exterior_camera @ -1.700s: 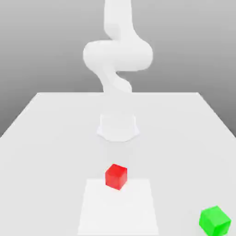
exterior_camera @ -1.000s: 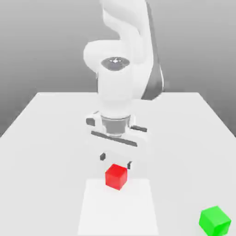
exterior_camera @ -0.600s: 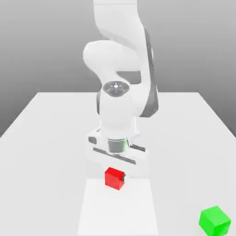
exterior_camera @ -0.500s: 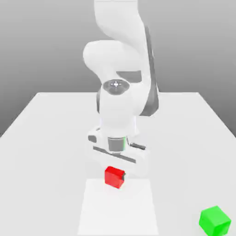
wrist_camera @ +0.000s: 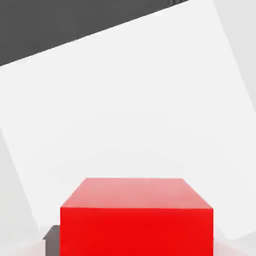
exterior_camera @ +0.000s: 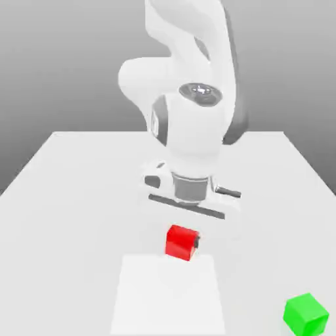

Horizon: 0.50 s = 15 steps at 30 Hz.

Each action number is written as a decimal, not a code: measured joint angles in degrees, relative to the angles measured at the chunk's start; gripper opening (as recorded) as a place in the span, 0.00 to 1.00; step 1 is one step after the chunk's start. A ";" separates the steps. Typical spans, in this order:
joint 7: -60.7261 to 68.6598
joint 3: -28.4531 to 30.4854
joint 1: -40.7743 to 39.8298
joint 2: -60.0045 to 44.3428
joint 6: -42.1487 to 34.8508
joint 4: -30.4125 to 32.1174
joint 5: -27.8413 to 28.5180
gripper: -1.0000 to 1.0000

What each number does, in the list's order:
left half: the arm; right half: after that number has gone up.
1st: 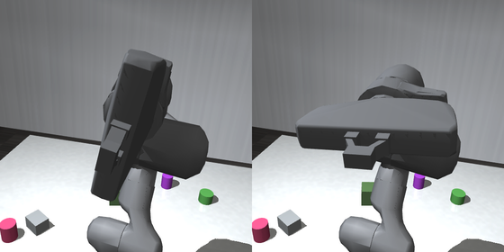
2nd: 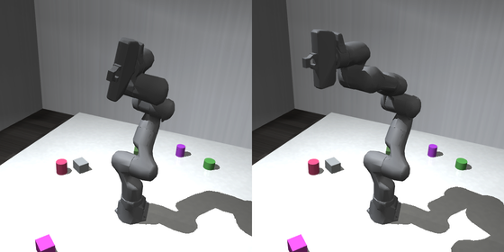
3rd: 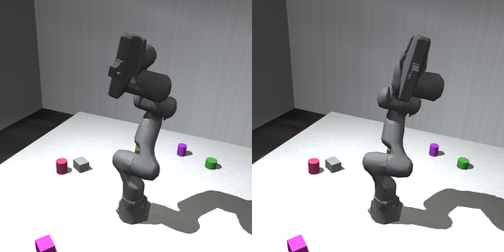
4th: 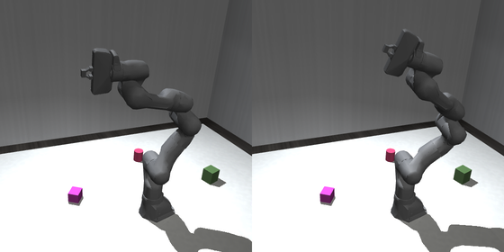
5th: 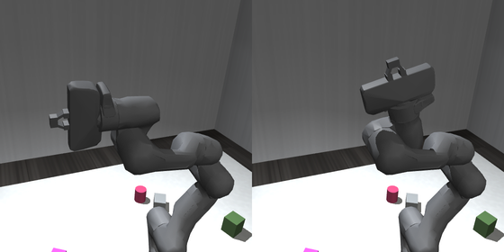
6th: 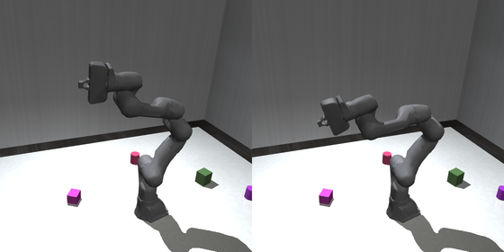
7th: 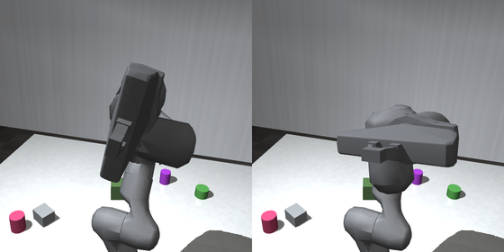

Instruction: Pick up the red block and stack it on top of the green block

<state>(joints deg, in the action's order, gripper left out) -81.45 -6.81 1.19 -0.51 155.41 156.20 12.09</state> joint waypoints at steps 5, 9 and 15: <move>-0.71 -2.11 3.53 -4.77 -3.41 -7.44 0.85 0.00; -0.10 -4.54 5.42 -8.30 -5.94 -13.33 -0.15 0.00; 2.14 -8.72 8.19 -12.62 -9.52 -22.10 -3.57 0.00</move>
<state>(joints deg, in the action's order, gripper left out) -79.31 -15.53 9.38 -13.13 145.88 134.10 8.52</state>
